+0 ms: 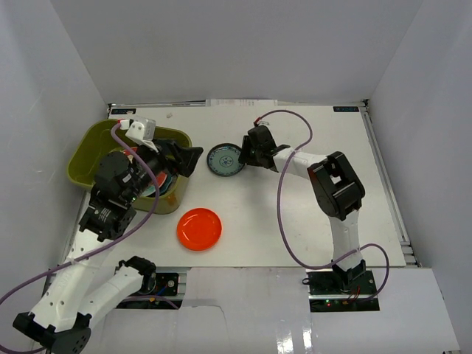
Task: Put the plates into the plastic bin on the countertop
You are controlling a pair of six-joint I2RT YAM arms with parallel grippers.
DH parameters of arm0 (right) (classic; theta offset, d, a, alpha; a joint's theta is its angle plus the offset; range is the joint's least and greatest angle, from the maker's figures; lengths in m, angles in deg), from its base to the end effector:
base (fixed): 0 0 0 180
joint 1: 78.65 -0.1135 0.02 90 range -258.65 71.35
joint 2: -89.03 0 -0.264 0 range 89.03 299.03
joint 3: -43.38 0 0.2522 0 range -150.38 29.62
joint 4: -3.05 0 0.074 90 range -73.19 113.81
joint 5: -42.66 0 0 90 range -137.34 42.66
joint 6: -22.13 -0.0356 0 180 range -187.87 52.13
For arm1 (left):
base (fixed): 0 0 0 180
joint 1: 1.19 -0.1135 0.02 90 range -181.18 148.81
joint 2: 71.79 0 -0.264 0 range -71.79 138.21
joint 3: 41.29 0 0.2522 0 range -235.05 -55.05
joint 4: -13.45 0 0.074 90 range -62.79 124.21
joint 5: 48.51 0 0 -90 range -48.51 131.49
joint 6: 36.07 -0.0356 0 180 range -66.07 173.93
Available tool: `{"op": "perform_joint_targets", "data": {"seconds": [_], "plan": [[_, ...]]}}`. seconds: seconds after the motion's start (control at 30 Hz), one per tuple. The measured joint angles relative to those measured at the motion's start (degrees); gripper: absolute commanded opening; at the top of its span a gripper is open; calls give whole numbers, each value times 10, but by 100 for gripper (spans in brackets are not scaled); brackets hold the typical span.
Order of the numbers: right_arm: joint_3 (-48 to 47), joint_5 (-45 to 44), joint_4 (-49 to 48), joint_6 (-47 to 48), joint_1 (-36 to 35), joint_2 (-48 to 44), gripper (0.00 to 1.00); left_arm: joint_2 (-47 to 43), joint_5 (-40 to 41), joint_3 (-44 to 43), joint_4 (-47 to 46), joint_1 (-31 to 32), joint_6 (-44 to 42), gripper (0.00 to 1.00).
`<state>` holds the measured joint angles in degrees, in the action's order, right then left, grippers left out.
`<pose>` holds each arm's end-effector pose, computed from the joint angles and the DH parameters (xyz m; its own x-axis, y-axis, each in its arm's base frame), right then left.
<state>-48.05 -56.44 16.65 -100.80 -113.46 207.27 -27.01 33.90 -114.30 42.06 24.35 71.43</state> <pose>0.3752 0.2540 0.1616 -0.6994 0.1675 -0.6948 -0.1008 0.9393 0.3279 0.1460 -0.0750 0.4180 -0.1701 -0.2491 -0.9534 0.5194 0.7995 -0.3015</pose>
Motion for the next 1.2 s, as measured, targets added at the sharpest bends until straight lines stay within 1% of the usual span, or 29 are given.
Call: {"op": "perform_joint_targets", "data": {"seconds": [0.03, 0.07, 0.1, 0.13, 0.27, 0.33, 0.43, 0.47, 0.5, 0.57, 0.6, 0.67, 0.7, 0.77, 0.83, 0.87, 0.93, 0.97, 1.03, 1.13, 1.17, 1.2], "plan": [[-15, 9, -2, -4, 1, 5, 37, 0, 0, 3, -2, 2, 0, 98], [-23, 14, -9, -12, 2, 10, 17, 0, 1, 6, -3, 3, 1, 98], [-26, 20, -17, -18, 3, 13, 17, 0, 1, 9, -3, 5, 1, 98], [-26, 23, -23, -29, 4, 14, 8, 1, 1, 10, -4, 6, 2, 98], [-3, 25, -61, -54, 11, 7, 8, 1, 1, 18, -7, 11, 4, 98], [39, 19, -79, -57, 16, -19, 8, 1, 2, 22, -10, 13, 5, 98], [87, 17, -80, -54, 22, -83, 8, 1, 4, 28, -14, 16, 6, 98], [90, 17, -81, -51, 24, -105, 11, 2, 5, 29, -16, 17, 6, 98], [90, 17, -82, -48, 26, -125, 25, 2, 6, 31, -16, 17, 6, 98], [76, 17, -84, -39, 26, -156, 44, 2, 7, 35, -16, 17, 8, 98], [64, 18, -84, -36, 26, -160, 57, 3, 7, 37, -16, 17, 10, 98], [40, 24, -92, -30, 25, -153, 65, 3, 6, 38, -16, 17, 14, 98], [35, 29, -95, -29, 24, -143, 67, 3, 5, 40, -16, 17, 16, 98], [30, 38, -97, -32, 24, -113, 67, 3, 3, 42, -14, 17, 21, 98], [21, 47, -89, -36, 22, -65, 64, 2, -1, 44, -11, 17, 27, 98], [17, 51, -86, -38, 21, -48, 59, 1, -2, 45, -9, 17, 30, 98], [6, 61, -69, -46, 19, -2, 54, -3, -4, 48, -2, 17, 33, 98], [0, 65, -63, -49, 17, 17, 49, -6, -4, 51, 1, 18, 35, 98], [-20, 75, -74, -61, 16, 34, 45, -12, -4, 57, 11, 18, 38, 98], [-32, 97, -87, -82, 13, 50, 22, -18, -4, 64, 23, 18, 42, 98], [-32, 104, -92, -91, 13, 56, 8, -19, -4, 65, 25, 18, 42, 98], [-32, 108, -93, -100, 13, 61, 8, -19, -4, 65, 29, 18, 44, 98]]}}
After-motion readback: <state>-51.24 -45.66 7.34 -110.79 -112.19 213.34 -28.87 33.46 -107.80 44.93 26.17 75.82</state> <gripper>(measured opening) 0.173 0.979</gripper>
